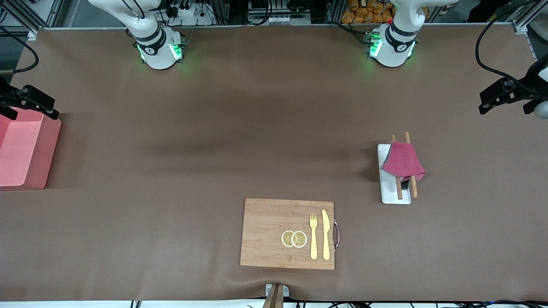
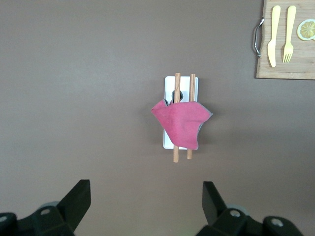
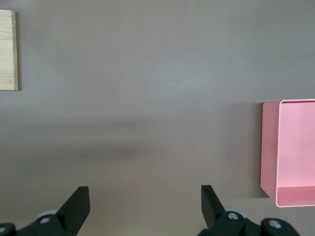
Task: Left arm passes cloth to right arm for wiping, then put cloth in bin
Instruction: 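Move the left gripper toward the pink cloth on the white holder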
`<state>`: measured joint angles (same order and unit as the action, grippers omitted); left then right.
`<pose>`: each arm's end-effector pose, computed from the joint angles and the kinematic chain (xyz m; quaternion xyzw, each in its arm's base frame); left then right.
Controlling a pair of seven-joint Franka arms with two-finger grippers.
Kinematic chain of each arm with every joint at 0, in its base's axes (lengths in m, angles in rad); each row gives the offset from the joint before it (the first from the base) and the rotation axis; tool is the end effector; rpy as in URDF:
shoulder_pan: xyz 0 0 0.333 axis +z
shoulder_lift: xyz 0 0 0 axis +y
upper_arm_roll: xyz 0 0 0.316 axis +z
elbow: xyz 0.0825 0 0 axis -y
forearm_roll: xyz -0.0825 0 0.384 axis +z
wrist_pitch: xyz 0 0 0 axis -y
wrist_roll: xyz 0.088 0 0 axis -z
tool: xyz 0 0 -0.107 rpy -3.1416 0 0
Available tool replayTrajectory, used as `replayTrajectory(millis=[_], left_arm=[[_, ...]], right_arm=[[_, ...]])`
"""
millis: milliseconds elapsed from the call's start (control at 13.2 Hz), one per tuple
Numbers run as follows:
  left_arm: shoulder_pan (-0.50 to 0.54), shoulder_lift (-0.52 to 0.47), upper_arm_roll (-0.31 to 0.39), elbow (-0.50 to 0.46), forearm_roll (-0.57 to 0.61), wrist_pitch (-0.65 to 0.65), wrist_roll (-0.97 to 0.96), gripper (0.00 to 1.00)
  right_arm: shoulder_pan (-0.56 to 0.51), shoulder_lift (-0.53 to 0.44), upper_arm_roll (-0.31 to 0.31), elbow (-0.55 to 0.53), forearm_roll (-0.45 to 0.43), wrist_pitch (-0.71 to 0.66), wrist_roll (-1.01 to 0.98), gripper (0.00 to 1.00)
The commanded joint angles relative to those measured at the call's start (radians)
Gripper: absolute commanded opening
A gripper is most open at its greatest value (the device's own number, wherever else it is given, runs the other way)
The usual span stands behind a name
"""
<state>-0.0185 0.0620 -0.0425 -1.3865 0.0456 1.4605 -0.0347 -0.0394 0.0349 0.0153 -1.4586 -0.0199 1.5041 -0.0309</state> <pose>0.5616 -0.0281 0.6662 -0.9997 0.0105 -0.0070 0.0210 0.5589 -0.0159 0.6518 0.9999 0.0027 0.0050 0.0098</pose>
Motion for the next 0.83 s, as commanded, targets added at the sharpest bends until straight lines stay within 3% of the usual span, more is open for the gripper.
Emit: replayTrajectory(millis=[0, 377, 755], left_arm=[[0.0, -0.005, 0.01, 0.001, -0.016, -0.015, 0.021, 1.0], [0.0, 0.009, 0.007, 0.0, -0.016, -0.015, 0.016, 1.0], [-0.038, 0.155, -0.008, -0.006, -0.013, -0.012, 0.024, 1.0]], right_arm=[[-0.014, 0.003, 0.006, 0.003, 0.0, -0.016, 0.011, 1.0], [-0.014, 0.003, 0.005, 0.001, 0.0, -0.022, 0.012, 1.0], [-0.016, 0.003, 0.005, 0.003, 0.0, -0.022, 0.011, 1.0]])
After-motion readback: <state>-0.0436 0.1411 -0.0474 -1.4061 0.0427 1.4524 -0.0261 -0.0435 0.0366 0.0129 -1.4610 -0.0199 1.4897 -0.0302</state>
